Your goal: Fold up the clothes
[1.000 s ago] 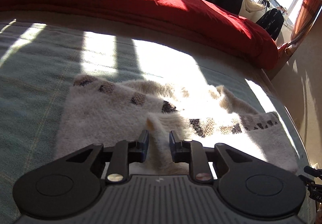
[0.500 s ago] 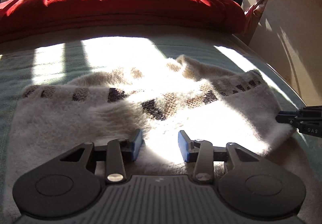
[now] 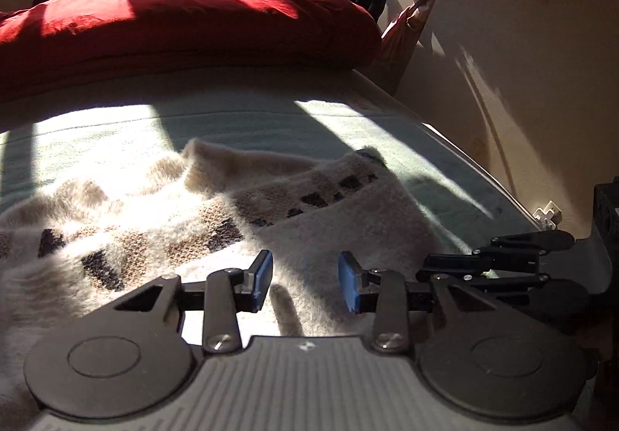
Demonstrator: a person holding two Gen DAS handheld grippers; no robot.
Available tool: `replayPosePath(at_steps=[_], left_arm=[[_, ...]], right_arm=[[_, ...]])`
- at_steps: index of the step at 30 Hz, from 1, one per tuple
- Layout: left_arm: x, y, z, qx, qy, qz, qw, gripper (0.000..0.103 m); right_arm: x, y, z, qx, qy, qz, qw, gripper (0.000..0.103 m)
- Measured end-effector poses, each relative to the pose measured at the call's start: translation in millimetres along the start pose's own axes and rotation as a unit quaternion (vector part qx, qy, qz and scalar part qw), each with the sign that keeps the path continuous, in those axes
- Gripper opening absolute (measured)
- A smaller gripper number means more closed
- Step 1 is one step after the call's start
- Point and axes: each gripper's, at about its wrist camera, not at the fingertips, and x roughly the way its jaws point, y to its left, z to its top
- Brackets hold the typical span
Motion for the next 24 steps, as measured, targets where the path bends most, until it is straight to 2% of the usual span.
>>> replayPosePath(at_steps=[1,4,7,10,13,15,19,21,24], left_arm=[[8.8,-1.8,-2.7,0.0,0.006,-0.005,1.0,0.037],[24.7,2.4,-10.1,-0.006,0.032,0.015,0.9994,0.039],[11.0,-1.5,-5.2,0.004,0.009,0.015,0.9998,0.034],[0.0,-12.3,-0.9,0.034,-0.014,0.006,0.9993,0.038],[12.3,-18.4,-2.5,0.043,0.013,0.011,0.9989,0.039],[23.2,-14.0,-8.1,0.033,0.029,0.021,0.9988,0.039],[24.7,1.6,-12.6,0.001,0.026,0.0,0.9997,0.041],[19.6,4.4,-10.4,-0.003,0.026,-0.002,0.9997,0.041],[6.2,7.2,-3.4,0.0,0.014,0.002,0.9999,0.037]], right_arm=[[-0.1,-1.2,-0.3,0.006,-0.001,0.002,1.0,0.018],[-0.3,-3.2,-2.2,0.009,-0.002,0.007,1.0,0.018],[-6.9,-9.4,1.8,0.019,-0.006,0.02,1.0,0.018],[-17.3,-17.7,15.6,0.032,-0.034,0.031,0.998,0.018],[-12.1,-22.4,40.0,0.036,-0.054,0.026,0.998,0.018],[7.9,-27.2,50.9,0.045,-0.041,0.021,0.998,0.018],[58.7,-43.3,49.9,0.059,0.012,-0.003,0.998,0.014],[63.0,-51.1,39.5,0.077,0.0,0.008,0.997,0.013],[55.1,-54.0,43.2,0.091,-0.004,0.014,0.996,0.014]])
